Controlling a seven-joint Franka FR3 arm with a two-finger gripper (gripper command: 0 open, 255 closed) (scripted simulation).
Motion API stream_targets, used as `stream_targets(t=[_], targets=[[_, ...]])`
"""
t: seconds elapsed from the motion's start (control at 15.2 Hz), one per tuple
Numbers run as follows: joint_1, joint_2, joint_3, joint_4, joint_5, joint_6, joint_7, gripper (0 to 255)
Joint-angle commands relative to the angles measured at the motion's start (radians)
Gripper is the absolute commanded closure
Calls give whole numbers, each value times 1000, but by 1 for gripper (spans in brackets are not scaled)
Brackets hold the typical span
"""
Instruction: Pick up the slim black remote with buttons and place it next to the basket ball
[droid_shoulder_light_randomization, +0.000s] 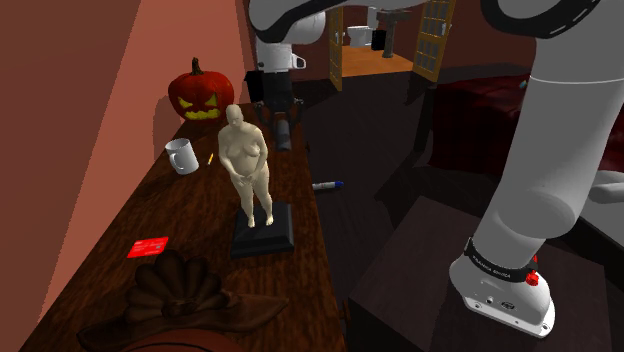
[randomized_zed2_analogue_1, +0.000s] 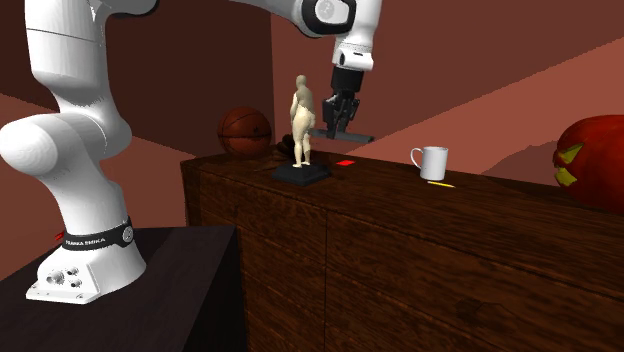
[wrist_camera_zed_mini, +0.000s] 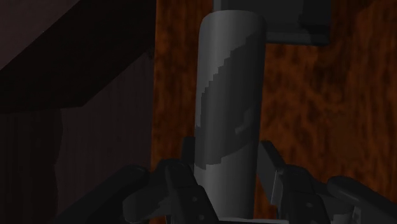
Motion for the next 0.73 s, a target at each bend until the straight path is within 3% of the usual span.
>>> stream_targets(t=[0.0,0.66], targets=[[1,-3,1,23,0,-26,6,255],[-1,-3,1,157,-3,-158,28,255]])
